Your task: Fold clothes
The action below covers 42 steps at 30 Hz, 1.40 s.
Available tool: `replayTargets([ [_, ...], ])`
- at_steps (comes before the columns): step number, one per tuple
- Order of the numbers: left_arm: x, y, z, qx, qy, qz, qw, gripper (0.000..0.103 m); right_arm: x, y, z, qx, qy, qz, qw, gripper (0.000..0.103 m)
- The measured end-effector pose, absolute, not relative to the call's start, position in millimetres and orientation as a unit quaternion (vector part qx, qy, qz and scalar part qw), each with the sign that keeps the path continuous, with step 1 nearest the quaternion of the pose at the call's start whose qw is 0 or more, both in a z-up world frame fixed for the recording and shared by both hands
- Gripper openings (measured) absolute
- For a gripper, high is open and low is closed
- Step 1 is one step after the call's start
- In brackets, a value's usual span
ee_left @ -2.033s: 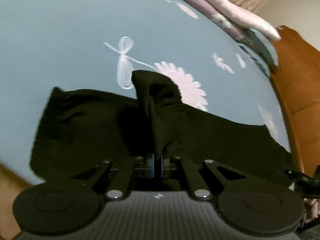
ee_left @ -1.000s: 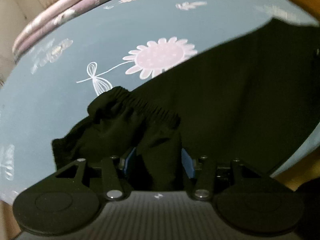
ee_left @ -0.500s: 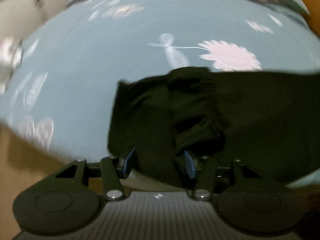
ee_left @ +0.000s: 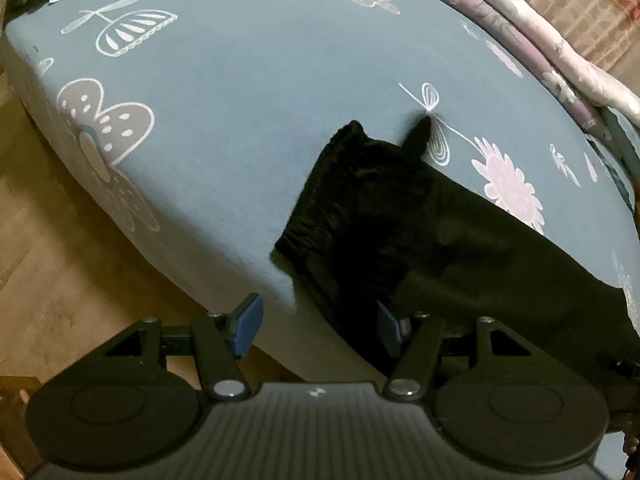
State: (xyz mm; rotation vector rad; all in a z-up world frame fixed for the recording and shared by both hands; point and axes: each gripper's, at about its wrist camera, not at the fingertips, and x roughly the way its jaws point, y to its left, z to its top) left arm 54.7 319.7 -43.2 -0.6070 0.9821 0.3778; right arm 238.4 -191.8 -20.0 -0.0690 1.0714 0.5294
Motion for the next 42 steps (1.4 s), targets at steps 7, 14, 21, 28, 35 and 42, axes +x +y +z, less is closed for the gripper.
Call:
replayTargets([
  [7,55.7,312.1,-20.6,-0.225,0.451,0.185,0.844,0.062,233.4,-178.3,-29.6,-0.083,0.507,0.243,0.823,0.103],
  [14,100.1,288.2,-1.1,-0.164,0.411,0.084,0.893,0.068,228.9,-172.1,-36.3,-0.108,0.504,0.233,0.825,0.103],
  [21,149.0,273.0,-34.1,-0.143,0.419,0.025,0.896,0.068,223.7,-168.9,-41.7,-0.102,0.490,0.215,0.839,0.103],
  [28,126.2,308.9,-51.1,-0.179,0.448,0.048,0.875,0.066,219.2,-167.3,-42.0,-0.094,0.475,0.196,0.853,0.103],
  [35,130.5,302.4,-27.4,-0.176,0.414,-0.050,0.892,0.072,238.2,-145.9,-14.2,-0.085,0.428,0.164,0.885,0.103],
  [42,130.6,317.1,-53.5,-0.194,0.455,-0.050,0.868,0.073,282.7,-96.8,-30.9,-0.070,0.414,0.193,0.887,0.103],
])
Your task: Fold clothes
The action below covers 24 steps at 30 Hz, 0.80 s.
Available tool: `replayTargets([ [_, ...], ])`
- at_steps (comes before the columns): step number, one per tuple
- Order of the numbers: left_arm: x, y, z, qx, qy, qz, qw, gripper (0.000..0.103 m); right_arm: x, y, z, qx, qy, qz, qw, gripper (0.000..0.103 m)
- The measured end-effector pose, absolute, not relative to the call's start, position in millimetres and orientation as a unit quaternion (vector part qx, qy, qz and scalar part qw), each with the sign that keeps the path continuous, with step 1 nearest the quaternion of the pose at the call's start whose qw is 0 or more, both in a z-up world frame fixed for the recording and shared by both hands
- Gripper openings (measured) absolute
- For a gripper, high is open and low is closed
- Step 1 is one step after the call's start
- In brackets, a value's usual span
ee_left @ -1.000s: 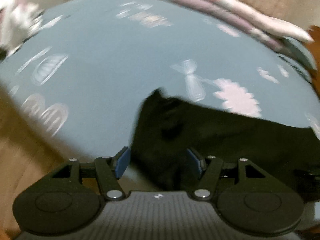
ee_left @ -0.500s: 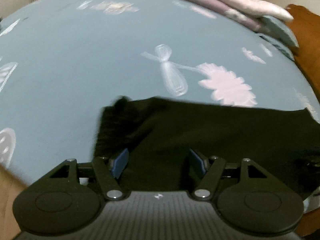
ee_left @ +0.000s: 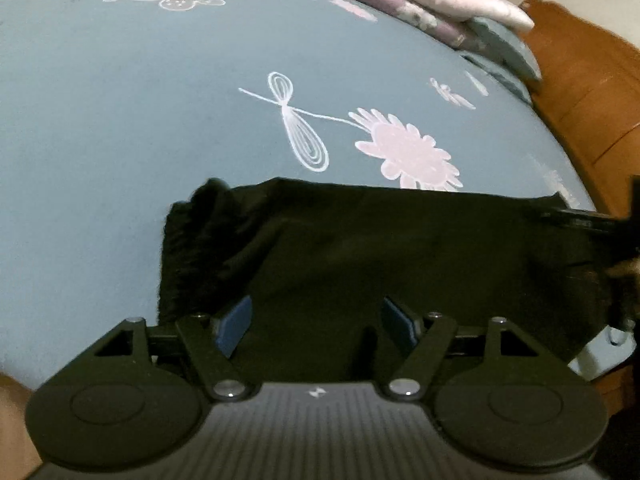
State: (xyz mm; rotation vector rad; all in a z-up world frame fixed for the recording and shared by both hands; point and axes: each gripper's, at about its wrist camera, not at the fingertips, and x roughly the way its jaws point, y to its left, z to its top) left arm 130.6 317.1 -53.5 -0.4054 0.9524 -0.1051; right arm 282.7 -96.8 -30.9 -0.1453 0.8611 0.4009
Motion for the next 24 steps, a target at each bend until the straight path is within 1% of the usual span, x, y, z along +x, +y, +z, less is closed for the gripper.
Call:
replayTargets([
  [3,121.3,327.0,-53.5,-0.214,0.452,-0.068,0.863,0.073,287.9,-77.7,-44.8,-0.089,0.410,0.189,0.888,0.103],
  [7,117.7,331.0,-44.8,-0.216,0.449,-0.085,0.863,0.073,279.7,-77.7,-29.0,-0.073,0.417,0.175,0.889,0.103],
  [10,129.8,326.6,-35.1,-0.214,0.431,-0.116,0.869,0.076,259.7,-86.3,-13.8,-0.071,0.411,0.155,0.896,0.103],
  [12,141.3,319.2,-33.0,-0.197,0.429,-0.133,0.871,0.076,246.3,-89.8,-8.2,-0.084,0.412,0.139,0.897,0.103],
  [16,163.7,297.9,-37.4,-0.131,0.438,-0.163,0.875,0.076,216.8,-105.7,1.4,-0.114,0.420,0.110,0.894,0.103],
  [19,173.3,283.4,-47.7,-0.074,0.447,-0.165,0.876,0.077,200.1,-121.9,0.4,-0.097,0.438,0.090,0.889,0.103],
  [21,172.7,277.9,-51.3,-0.051,0.441,-0.177,0.878,0.086,189.4,-132.1,-4.0,-0.078,0.453,0.083,0.884,0.103],
  [24,169.8,273.9,-52.8,-0.045,0.436,-0.183,0.880,0.091,177.1,-138.8,-22.5,-0.073,0.478,0.070,0.873,0.103],
])
